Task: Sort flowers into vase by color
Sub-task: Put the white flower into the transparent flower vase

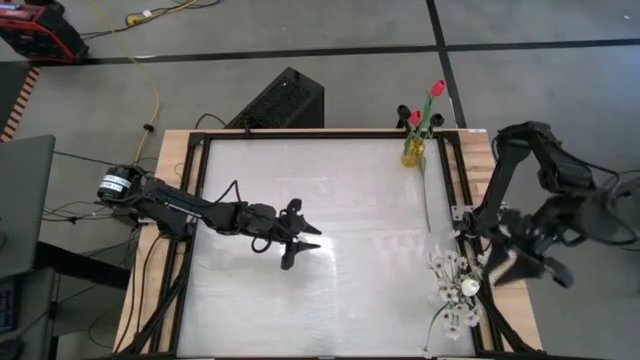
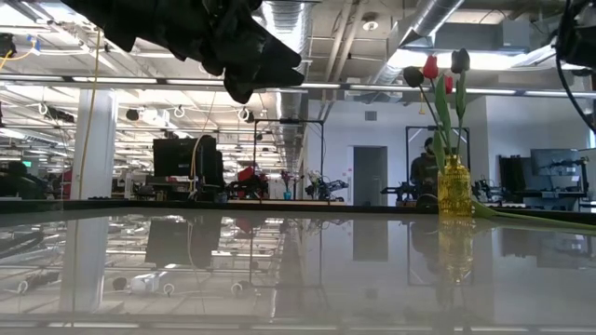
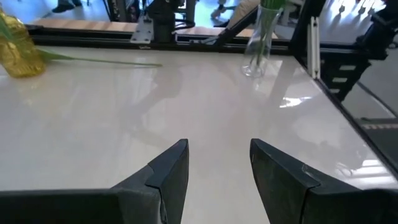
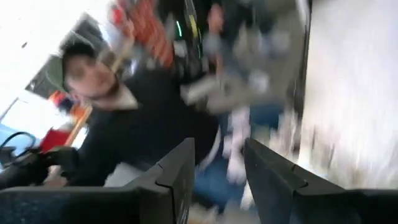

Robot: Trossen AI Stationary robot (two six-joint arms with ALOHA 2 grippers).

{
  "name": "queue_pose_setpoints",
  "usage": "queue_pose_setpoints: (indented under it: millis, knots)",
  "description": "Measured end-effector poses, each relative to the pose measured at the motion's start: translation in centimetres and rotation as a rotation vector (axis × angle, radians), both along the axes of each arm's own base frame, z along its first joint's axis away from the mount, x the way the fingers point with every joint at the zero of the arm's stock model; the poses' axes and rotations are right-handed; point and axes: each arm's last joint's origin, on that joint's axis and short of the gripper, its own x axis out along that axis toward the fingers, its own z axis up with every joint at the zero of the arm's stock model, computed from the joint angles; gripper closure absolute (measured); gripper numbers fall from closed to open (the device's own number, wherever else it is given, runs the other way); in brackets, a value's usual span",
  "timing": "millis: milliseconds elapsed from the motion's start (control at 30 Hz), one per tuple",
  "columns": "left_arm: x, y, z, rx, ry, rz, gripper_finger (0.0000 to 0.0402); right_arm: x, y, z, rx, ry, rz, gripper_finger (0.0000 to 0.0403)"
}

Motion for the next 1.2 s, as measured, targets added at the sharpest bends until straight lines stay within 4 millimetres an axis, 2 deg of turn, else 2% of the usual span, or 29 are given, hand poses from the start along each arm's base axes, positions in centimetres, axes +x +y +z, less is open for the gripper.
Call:
queue_pose_setpoints:
  millis: [67,167,233,300,500,767,933,1033,1200]
  knots:
    - [0.0,0.0,0.0,0.022,-0.002,-0.004,0.0242,0.5,-0.7,0.6,-0.061,-0.144,-0.109,0.0237]
    - [0.0,0.0,-0.1,0.064,0.000,-0.020,0.0242,1.5,-1.6,0.9,-0.250,-0.294,-0.370,0.0237]
    - [-0.1,0.0,-0.2,0.083,0.011,-0.034,0.0242,2.3,-1.9,0.6,-0.385,-0.326,-0.527,0.0237]
    - [-0.2,0.0,-0.5,0.093,0.040,-0.036,0.0242,3.1,-2.0,0.0,-0.481,-0.308,-0.605,0.0238]
    - [-0.8,0.1,-1.8,0.121,0.134,-0.038,0.0242,6.8,-1.1,-2.9,-0.676,-0.125,-0.754,0.0256]
    - [-3.0,0.5,-5.0,0.159,0.141,-0.004,0.0242,12.1,-1.4,-5.3,-0.796,0.069,-0.859,0.0292]
    - [-4.3,0.7,-6.4,0.119,0.132,0.003,0.0242,13.5,-4.9,-6.7,-0.619,0.394,-0.891,0.0294]
    - [-5.0,0.8,-7.1,0.092,0.150,-0.002,0.0242,14.4,-6.8,-7.9,-0.648,0.549,-0.997,0.0289]
    - [-5.6,0.7,-7.7,0.024,0.168,-0.042,0.0242,15.3,-10.2,-8.9,-0.675,0.714,-1.153,0.0279]
